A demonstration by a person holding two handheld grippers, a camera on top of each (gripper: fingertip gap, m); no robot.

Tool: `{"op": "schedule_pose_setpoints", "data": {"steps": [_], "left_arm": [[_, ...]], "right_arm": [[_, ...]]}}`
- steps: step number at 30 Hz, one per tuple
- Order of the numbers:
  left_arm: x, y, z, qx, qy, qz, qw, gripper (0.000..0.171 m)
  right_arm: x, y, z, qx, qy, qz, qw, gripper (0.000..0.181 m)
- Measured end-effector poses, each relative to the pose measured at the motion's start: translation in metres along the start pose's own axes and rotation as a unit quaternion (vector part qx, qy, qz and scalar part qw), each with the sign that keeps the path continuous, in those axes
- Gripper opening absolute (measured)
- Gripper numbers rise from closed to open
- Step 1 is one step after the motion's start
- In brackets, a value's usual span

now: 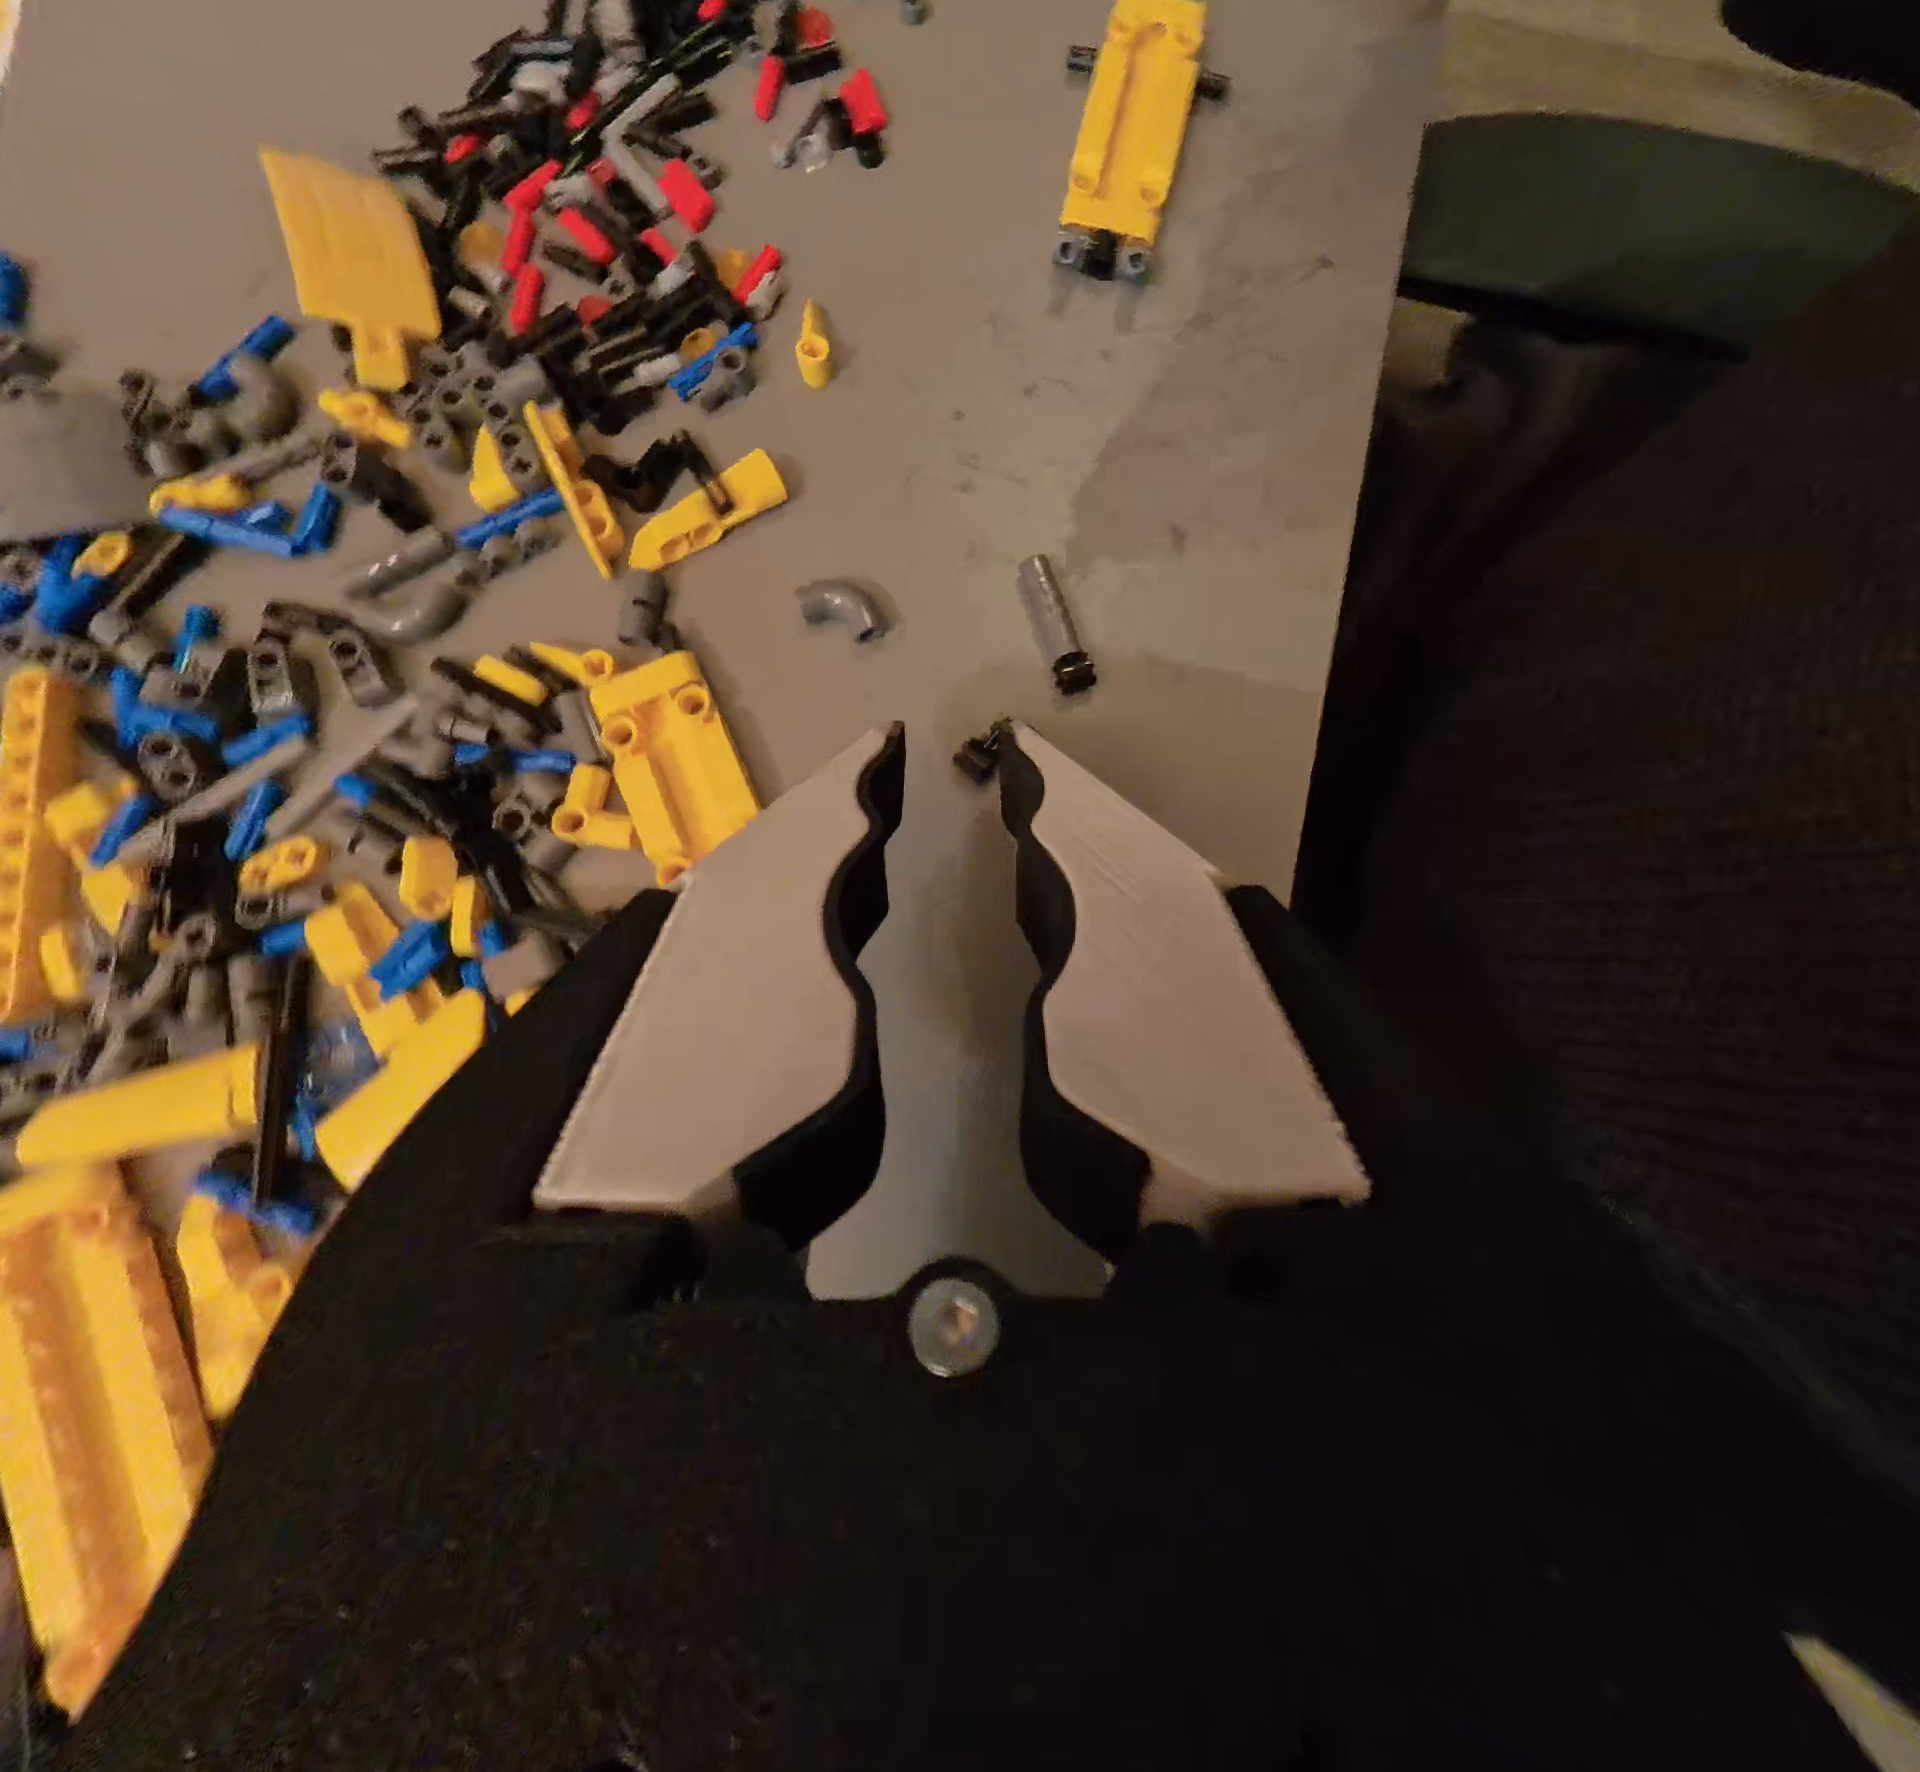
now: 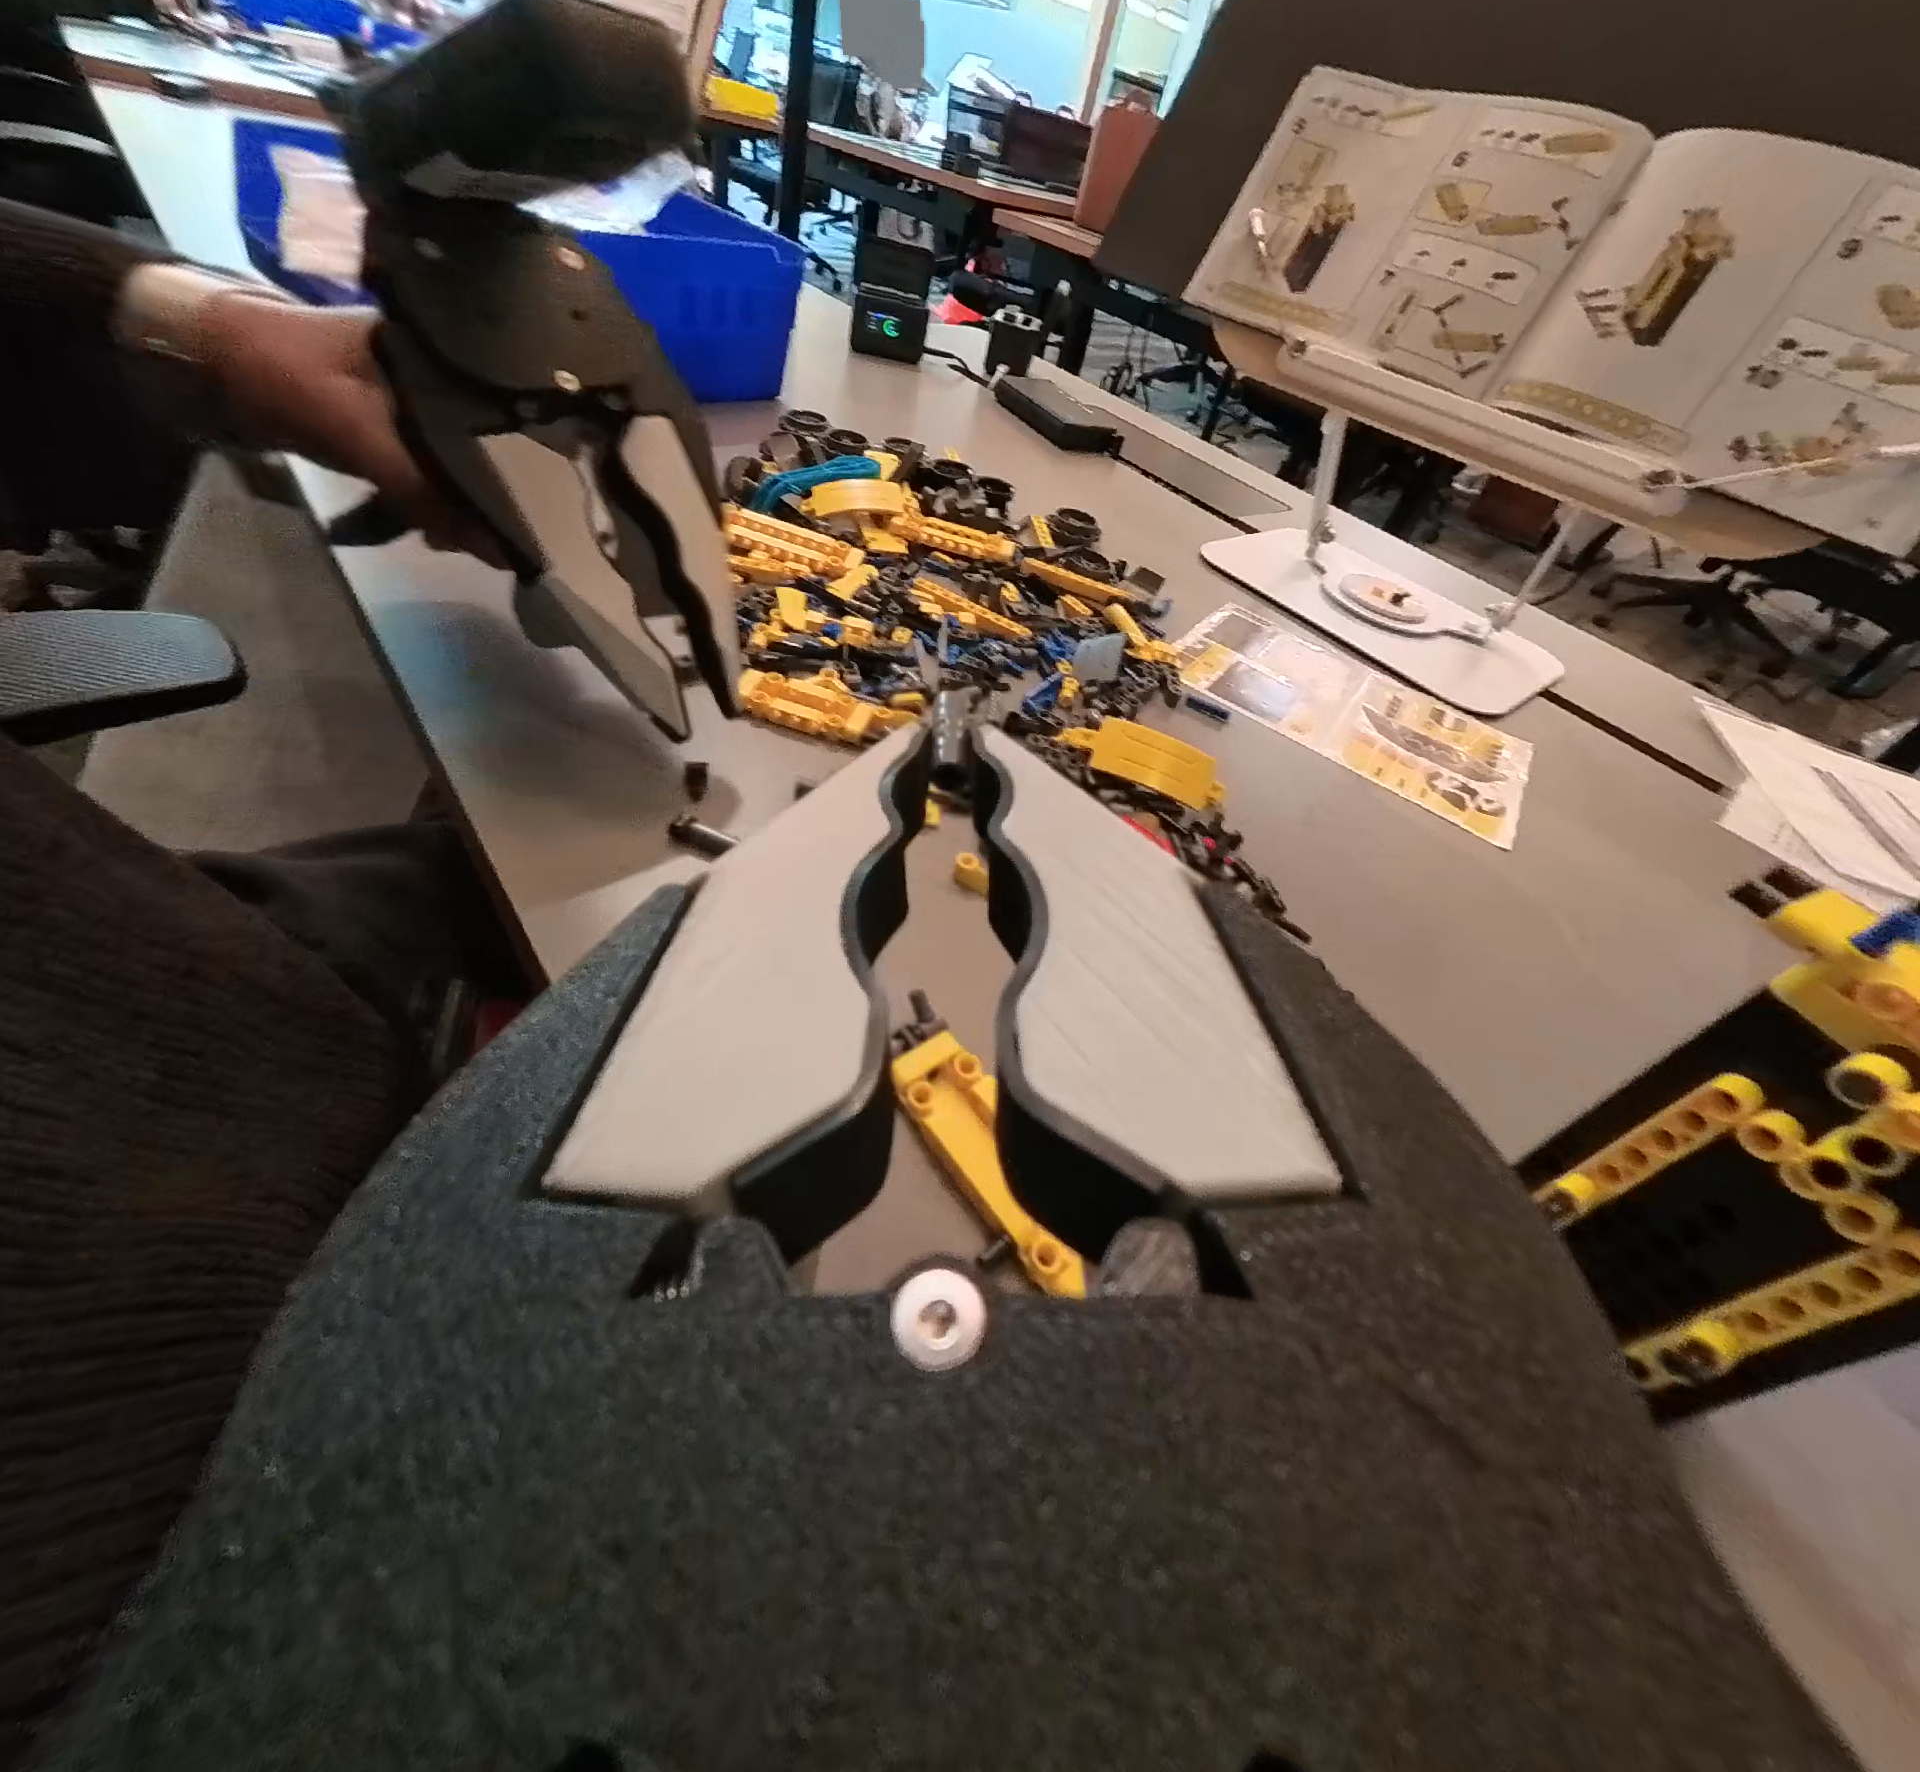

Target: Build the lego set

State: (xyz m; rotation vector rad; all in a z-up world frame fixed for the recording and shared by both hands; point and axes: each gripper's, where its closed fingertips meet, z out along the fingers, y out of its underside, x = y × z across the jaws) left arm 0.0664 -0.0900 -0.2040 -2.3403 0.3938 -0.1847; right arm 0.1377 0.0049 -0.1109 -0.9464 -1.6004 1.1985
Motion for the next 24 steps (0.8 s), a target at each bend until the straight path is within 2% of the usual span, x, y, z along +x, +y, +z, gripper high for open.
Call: {"op": "schedule_pose_setpoints", "data": {"steps": [2,5,8,12,17,24], "left_arm": [[0.002,0.000,0.002,-0.005,0.036,0.031,0.999,0.018],[-0.003,0.008,0.007,-0.038,0.053,0.075,0.995,0.019],[0.003,0.012,0.010,-0.054,0.086,0.088,0.991,0.023],[0.005,0.014,0.014,-0.058,0.085,0.103,0.989,0.022],[0.004,0.002,0.012,-0.029,0.072,0.097,0.992,0.022],[0.001,-0.006,0.017,-0.021,0.068,0.037,0.997,0.022]], "right_arm": [[-0.006,-0.004,0.001,0.006,-0.014,0.002,1.000,0.007],[-0.015,-0.006,0.004,0.008,-0.030,0.005,0.999,0.007],[-0.021,-0.004,0.007,0.007,-0.041,0.008,0.999,0.007],[-0.024,-0.002,0.010,0.008,-0.052,0.021,0.998,0.007],[-0.025,0.001,0.015,0.006,-0.063,0.029,0.998,0.007],[-0.023,0.001,0.017,0.005,-0.058,0.024,0.998,0.007]]}}
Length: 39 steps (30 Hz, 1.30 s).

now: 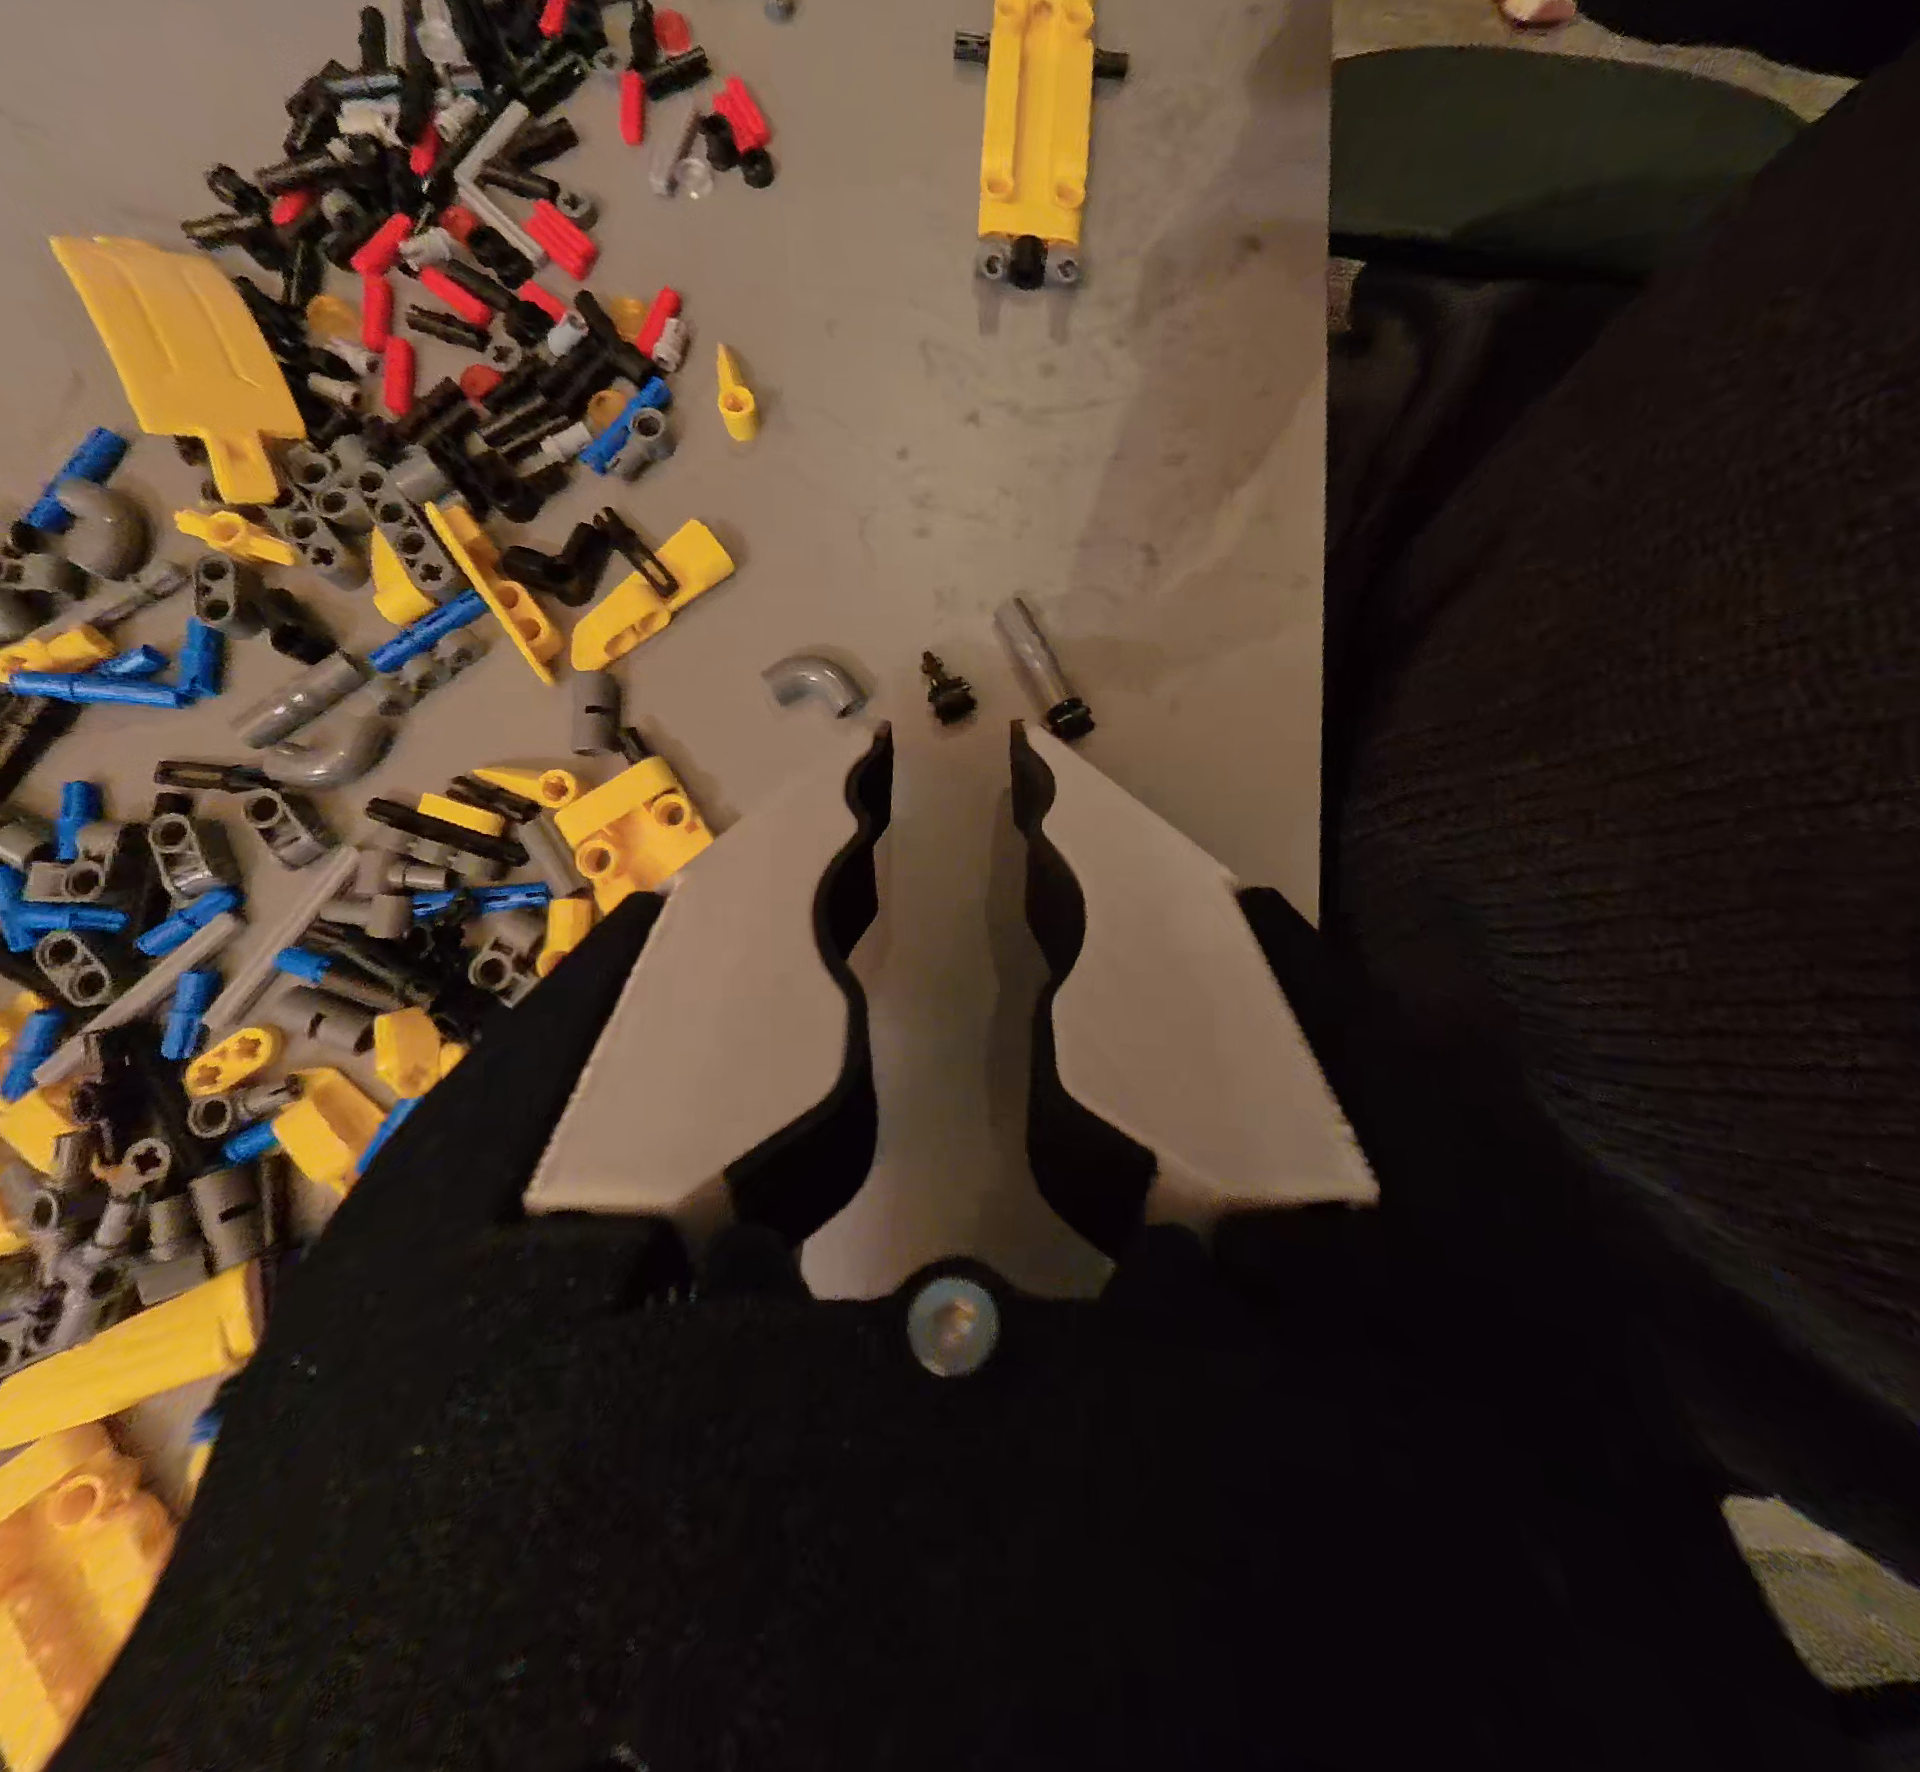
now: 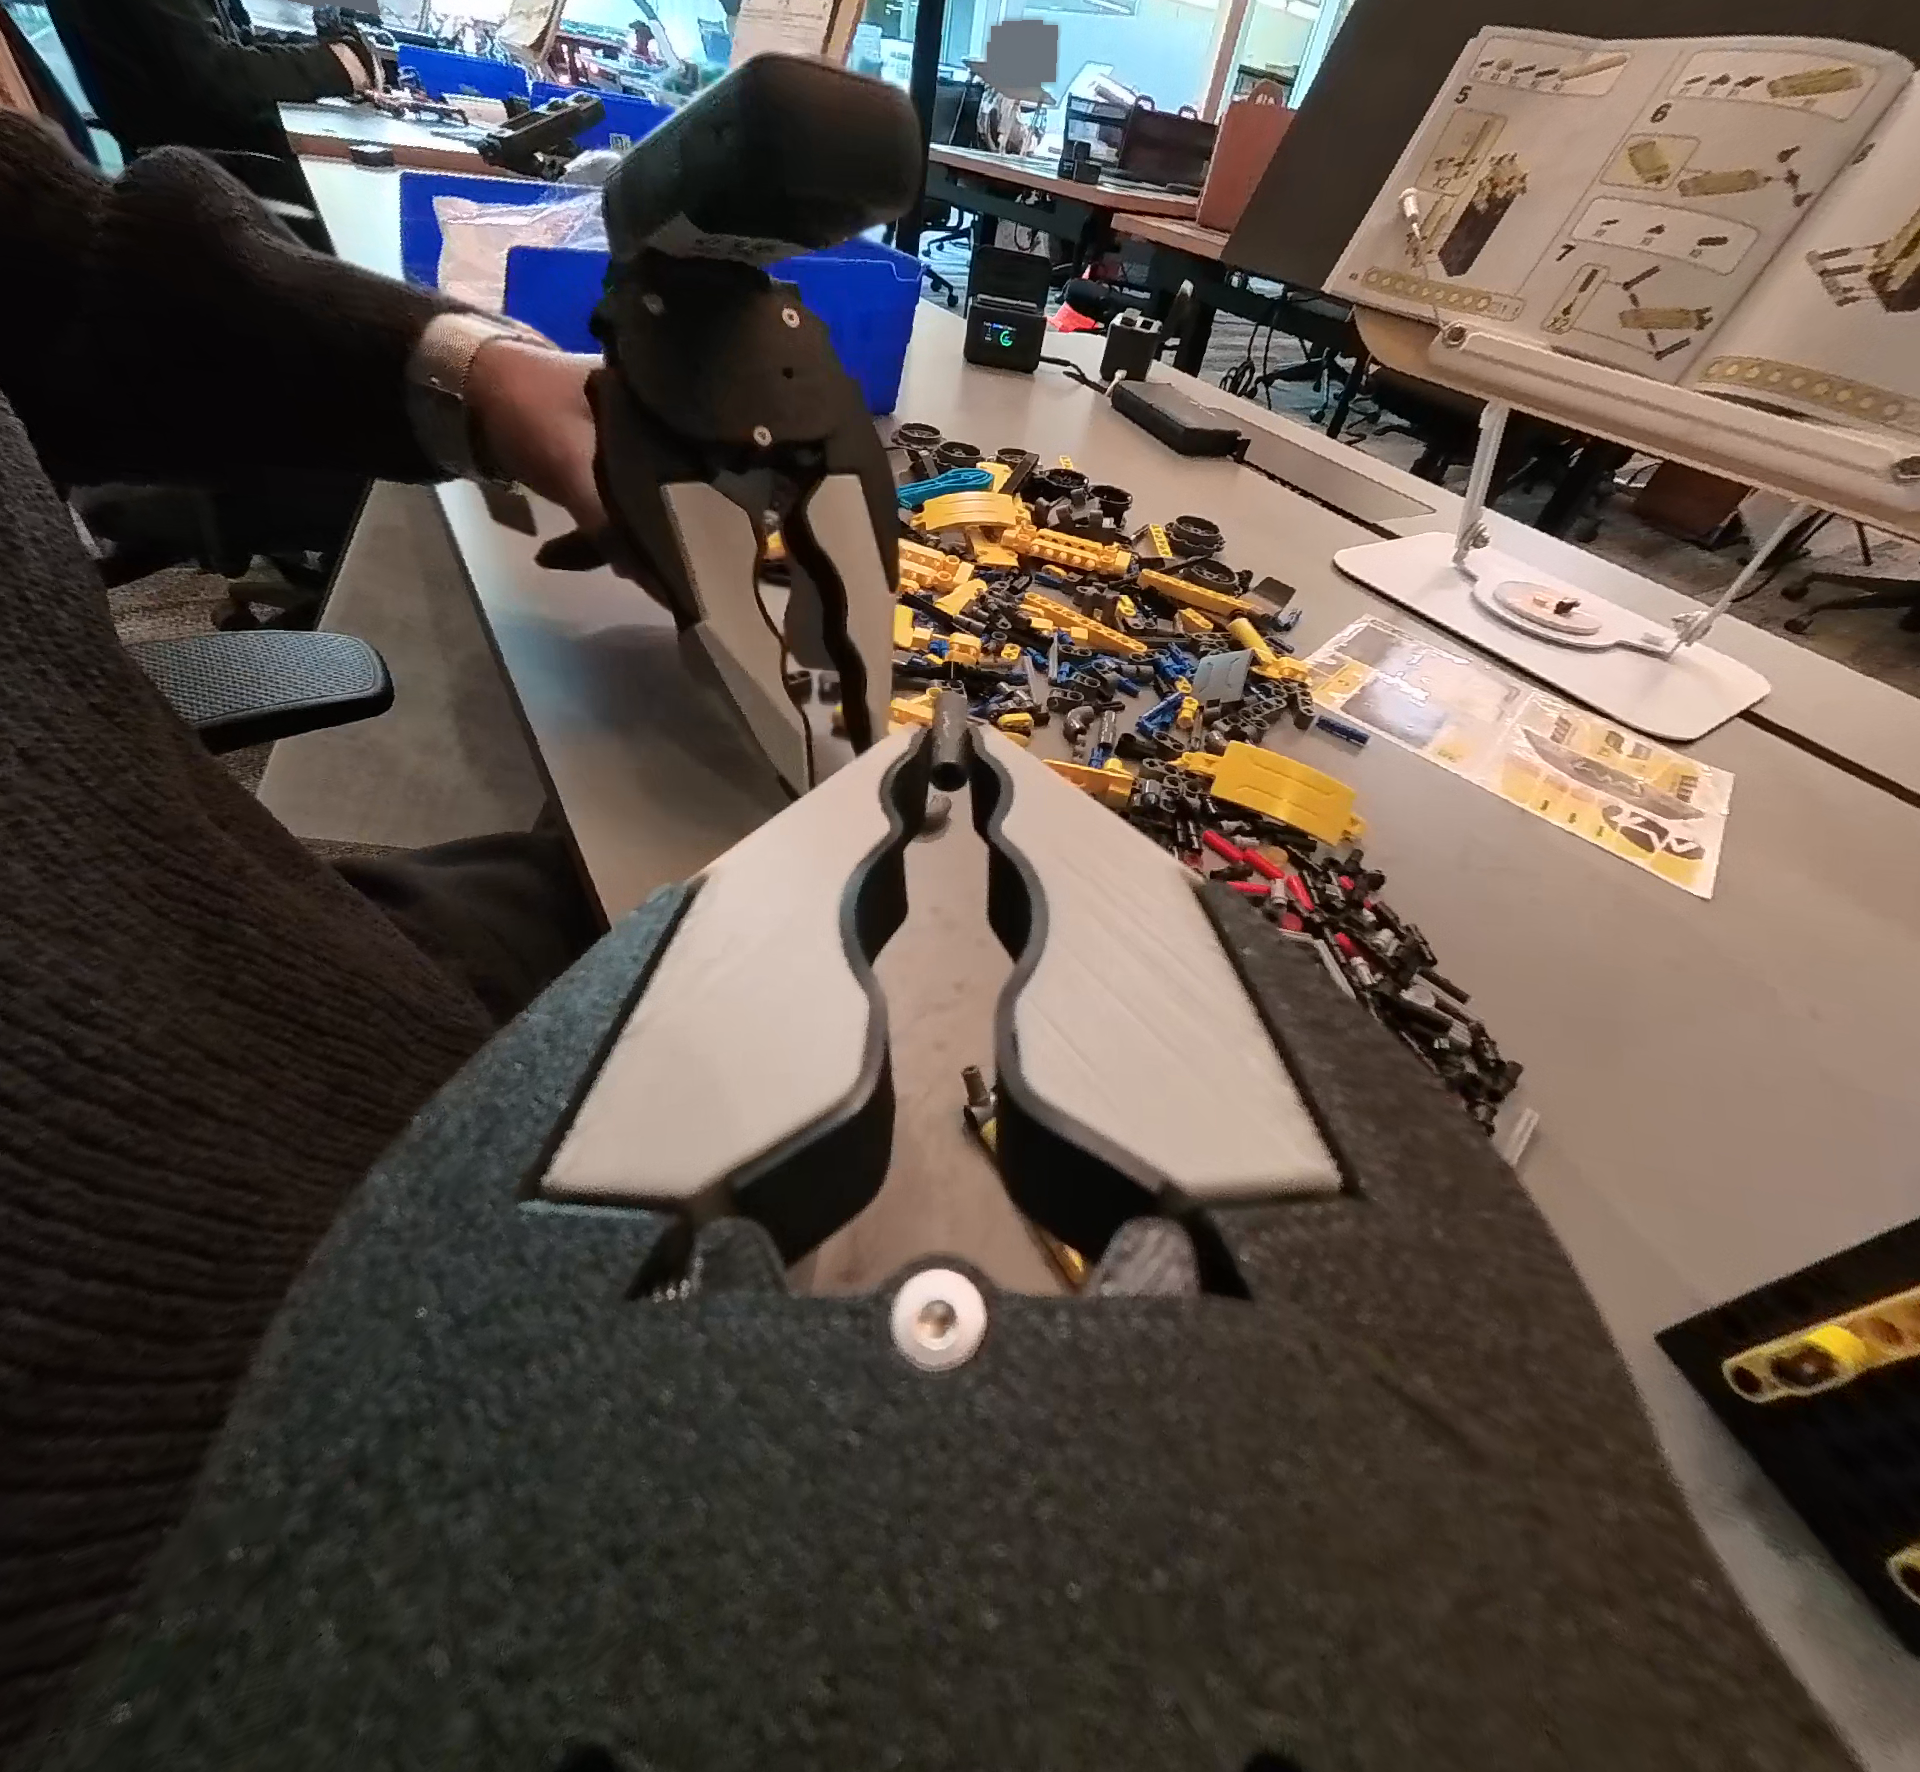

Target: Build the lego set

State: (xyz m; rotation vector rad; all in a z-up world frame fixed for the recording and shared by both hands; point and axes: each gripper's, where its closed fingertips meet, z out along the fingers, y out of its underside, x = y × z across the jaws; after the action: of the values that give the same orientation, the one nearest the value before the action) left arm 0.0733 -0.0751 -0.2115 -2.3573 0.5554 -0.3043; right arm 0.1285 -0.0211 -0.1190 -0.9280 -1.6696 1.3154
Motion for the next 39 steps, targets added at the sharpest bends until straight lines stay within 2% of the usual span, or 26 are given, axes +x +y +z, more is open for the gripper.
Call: {"op": "schedule_pose_setpoints", "data": {"steps": [7,12,20,33,39], "left_arm": [[0.000,-0.006,0.011,0.004,-0.059,-0.045,0.997,0.021],[-0.005,-0.003,0.015,-0.006,-0.101,-0.044,0.994,0.011],[-0.002,-0.002,0.018,0.012,-0.095,-0.084,0.992,0.008],[-0.004,0.003,0.011,0.018,-0.129,-0.092,0.987,0.012],[0.000,0.003,0.012,0.028,-0.115,-0.094,0.989,0.013]], "right_arm": [[0.002,0.005,-0.001,-0.005,0.008,0.004,1.000,0.007],[0.003,0.003,-0.001,0.000,0.006,0.004,1.000,0.007],[0.002,0.007,0.000,-0.003,0.005,0.013,1.000,0.007],[-0.006,0.005,0.003,-0.003,-0.006,0.015,1.000,0.007],[-0.008,0.005,0.004,-0.003,-0.007,0.015,1.000,0.007]]}}
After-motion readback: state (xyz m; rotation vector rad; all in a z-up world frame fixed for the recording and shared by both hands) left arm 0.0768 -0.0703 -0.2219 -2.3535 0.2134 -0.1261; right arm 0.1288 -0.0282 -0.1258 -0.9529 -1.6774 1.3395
